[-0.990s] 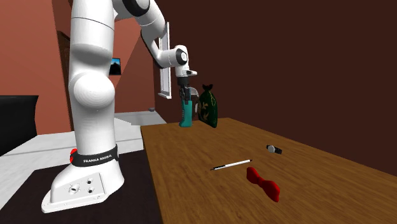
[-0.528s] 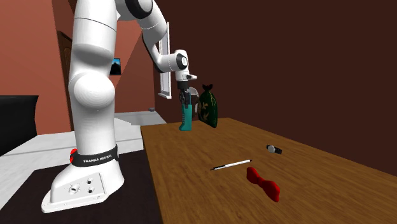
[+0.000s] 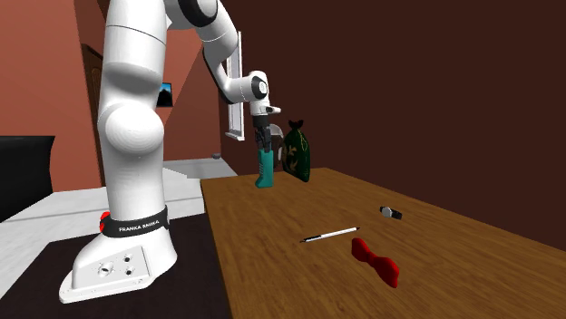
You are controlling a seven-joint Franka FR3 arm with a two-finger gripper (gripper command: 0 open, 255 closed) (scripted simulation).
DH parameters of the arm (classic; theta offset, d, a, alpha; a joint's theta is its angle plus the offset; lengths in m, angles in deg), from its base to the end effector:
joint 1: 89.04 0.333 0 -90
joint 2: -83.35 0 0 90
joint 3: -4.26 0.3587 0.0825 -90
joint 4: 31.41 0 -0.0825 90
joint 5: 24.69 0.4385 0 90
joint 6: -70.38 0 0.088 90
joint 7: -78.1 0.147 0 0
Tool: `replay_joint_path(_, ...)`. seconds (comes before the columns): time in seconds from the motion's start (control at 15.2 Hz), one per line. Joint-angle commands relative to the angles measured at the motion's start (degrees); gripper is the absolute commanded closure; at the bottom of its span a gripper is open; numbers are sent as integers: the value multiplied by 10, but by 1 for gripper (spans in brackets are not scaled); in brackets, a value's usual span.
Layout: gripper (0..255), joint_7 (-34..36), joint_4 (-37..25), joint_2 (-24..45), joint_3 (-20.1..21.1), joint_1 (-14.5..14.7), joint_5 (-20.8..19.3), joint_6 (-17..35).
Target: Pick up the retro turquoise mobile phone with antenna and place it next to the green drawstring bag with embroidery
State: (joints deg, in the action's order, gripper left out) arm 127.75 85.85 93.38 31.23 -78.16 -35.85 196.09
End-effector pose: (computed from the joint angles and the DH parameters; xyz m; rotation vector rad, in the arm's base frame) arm 0.5058 0.3713 0.3342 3.0770 -0.1502 0.0787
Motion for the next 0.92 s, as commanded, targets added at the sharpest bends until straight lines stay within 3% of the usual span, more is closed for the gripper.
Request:
replay_joint_path(0.0, 0, 0, 0, 0, 0, 0, 0, 0)
replay_joint_path(0.33, 0, -17, -35, -35, 6, -2, 25, -65)
replay_joint_path(0.86, 0, -17, -35, -35, 6, -2, 25, -65)
